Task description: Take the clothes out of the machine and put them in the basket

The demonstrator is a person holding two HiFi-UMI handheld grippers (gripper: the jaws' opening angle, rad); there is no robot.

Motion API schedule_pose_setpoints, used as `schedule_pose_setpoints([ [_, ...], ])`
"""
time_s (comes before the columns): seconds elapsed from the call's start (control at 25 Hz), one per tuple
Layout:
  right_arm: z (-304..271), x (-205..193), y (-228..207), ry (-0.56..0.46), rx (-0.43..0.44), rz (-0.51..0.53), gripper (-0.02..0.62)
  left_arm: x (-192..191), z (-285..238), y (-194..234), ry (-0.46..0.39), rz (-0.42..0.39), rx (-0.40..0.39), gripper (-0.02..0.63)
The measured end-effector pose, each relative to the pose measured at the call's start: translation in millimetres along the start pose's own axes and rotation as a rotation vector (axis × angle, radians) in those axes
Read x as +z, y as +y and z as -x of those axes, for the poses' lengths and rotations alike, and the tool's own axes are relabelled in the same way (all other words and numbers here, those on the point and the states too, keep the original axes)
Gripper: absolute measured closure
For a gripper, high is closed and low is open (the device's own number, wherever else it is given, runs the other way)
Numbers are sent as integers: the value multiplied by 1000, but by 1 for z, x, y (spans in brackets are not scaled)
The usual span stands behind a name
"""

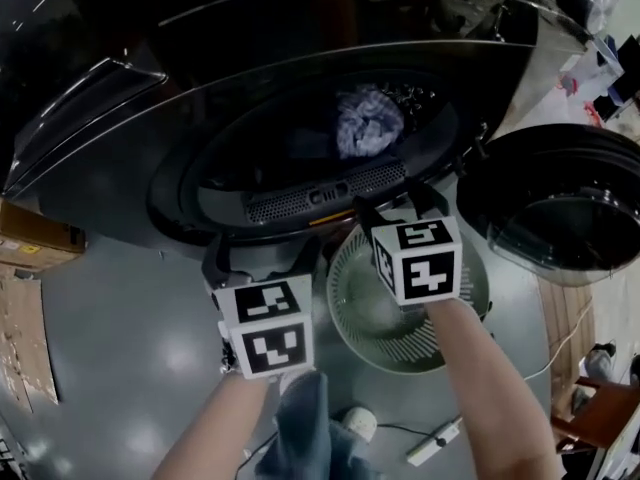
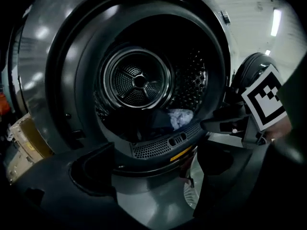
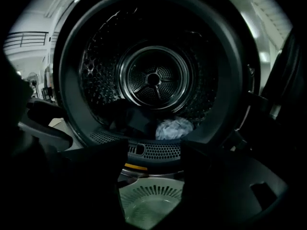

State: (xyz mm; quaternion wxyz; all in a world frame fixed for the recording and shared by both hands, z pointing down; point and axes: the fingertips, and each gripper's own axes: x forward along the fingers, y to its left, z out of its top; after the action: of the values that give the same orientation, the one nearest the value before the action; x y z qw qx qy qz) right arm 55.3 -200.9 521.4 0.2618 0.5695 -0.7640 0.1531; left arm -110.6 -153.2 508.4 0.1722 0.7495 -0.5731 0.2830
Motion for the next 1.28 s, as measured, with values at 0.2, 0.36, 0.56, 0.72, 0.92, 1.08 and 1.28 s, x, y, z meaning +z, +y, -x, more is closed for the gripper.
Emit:
schedule_pose_setpoints([
  [0.2,-45,9,-21,1,-36,-18,264,-4,-20,11,17,53,46,67],
  [0.36,-76,20,-29,37,-60,55,264,-1,-28,12,-13,51,64,66],
  [0.56,-113,41,-32,37,-60,117,264,1,-27,14,-18,70,75,66],
  [0.72,-141,29,-23,176,-6,43,279,3,-28,15,5,92,68,67],
  [0.92,-148,-3,-59,383,-188,62,314,0,-30,12,37,101,54,67],
  [1.08,-145,0,-71,386,-244,143,566,1,-31,14,47,77,43,67],
  [1.28,-118,4,-51,317,-127,68,569,0,-30,9,58,73,5,74],
])
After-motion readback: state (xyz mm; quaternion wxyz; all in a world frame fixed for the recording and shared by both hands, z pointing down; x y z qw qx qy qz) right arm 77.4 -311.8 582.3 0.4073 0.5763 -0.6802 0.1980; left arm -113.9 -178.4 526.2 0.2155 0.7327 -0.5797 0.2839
